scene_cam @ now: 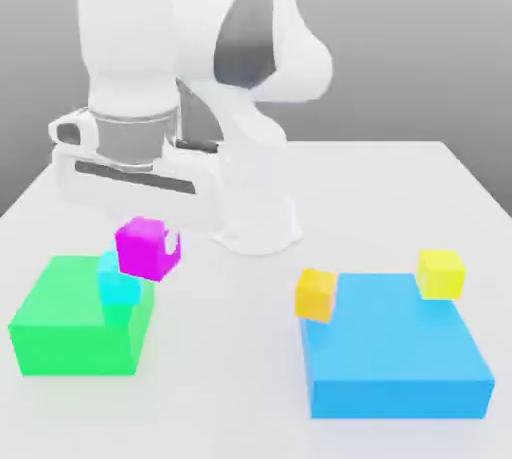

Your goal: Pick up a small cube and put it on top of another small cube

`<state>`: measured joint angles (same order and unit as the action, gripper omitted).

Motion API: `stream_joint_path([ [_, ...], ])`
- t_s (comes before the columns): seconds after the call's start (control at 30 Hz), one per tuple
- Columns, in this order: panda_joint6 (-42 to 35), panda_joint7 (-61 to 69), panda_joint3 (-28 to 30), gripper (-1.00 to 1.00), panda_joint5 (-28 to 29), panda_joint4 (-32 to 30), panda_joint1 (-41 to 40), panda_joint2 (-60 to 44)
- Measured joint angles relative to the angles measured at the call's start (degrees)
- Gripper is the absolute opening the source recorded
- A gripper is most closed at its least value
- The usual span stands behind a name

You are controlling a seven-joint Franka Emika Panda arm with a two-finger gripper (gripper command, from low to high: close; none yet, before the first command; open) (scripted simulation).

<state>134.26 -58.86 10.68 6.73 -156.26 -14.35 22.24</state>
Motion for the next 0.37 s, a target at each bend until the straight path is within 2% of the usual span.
stream_joint_path([
  [0.1, -0.32, -5.48, 1.22, -1.0, 0.51, -3.97, -5.28, 4.36],
  [0.23, 8.19, -6.13, 2.04, -1.0, 0.4, -6.9, -6.15, -1.23],
  [0.27, 10.5, -6.06, 2.2, 1.0, 0.34, -7.52, -6.14, -2.94],
  [0.37, 10.5, -6.06, 2.2, 1.0, 0.34, -7.52, -6.14, -2.94],
])
